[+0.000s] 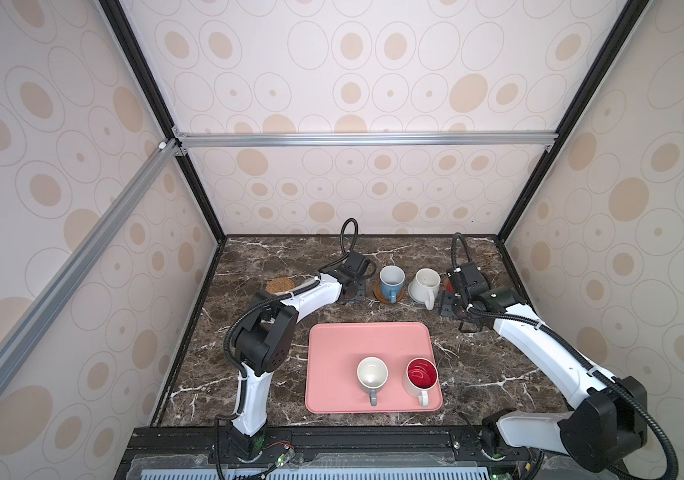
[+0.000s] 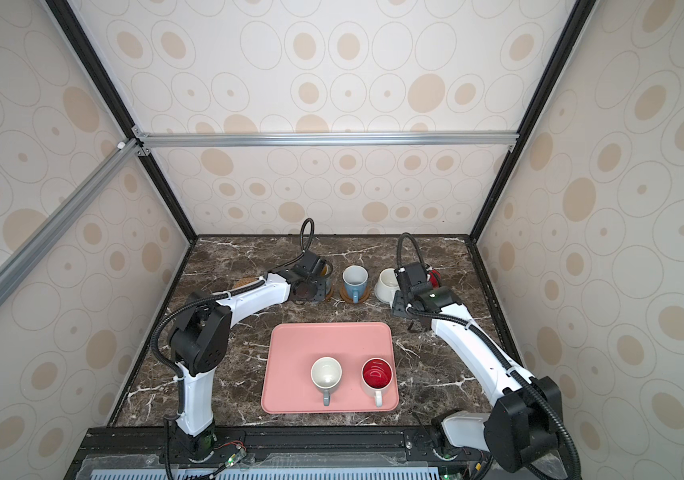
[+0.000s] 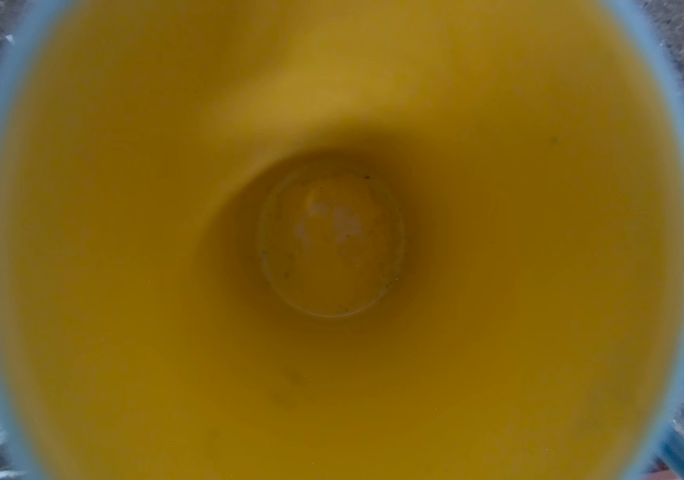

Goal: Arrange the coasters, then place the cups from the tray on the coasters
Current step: 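Lower the yellow mug onto the brown wooden coaster beside the blue floral mug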

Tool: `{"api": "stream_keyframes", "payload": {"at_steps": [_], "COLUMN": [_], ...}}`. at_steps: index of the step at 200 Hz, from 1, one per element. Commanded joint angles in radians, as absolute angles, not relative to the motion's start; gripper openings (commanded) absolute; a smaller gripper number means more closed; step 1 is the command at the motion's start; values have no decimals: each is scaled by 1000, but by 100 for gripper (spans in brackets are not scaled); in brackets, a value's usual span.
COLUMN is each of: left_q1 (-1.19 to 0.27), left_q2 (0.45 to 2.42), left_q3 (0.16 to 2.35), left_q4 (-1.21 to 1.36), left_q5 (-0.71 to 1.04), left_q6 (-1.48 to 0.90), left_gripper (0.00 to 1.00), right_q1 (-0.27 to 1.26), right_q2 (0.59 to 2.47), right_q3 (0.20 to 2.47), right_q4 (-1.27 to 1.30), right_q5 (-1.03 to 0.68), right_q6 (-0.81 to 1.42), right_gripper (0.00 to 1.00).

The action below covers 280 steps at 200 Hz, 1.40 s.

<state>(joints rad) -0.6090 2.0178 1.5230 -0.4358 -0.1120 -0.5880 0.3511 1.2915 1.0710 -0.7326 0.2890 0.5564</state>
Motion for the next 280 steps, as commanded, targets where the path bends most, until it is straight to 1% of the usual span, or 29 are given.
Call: {"api": "stream_keyframes", "payload": {"at_steps": [1,38,117,252,280], "left_q1": [-616,-619,-629,-638,-637], "left_q2": [2010,2009,2004,1927,1911], "left_q3": [1561,1559,1555,1492,1473], "left_q4": [-399,-399,-396,-353,-352], "left_q5": [-146,-153,-148,-88,-103], "left_q6": [-605,-609,-625,-673,-676], "left_gripper": [18,20,29,33,33], "right_q1": [342,342,340,337,337], "right_q2": [1286,1286,1290,1296,1297], "right_q3": [1060,1059,1055,1068,1073], "right_q4": [-739,-738,-736,-731,-735], "right_q5": [299,297,294,283,283], "right_q6": [560,562,559,550,551], "right_gripper": [70,70,70,70,70]}}
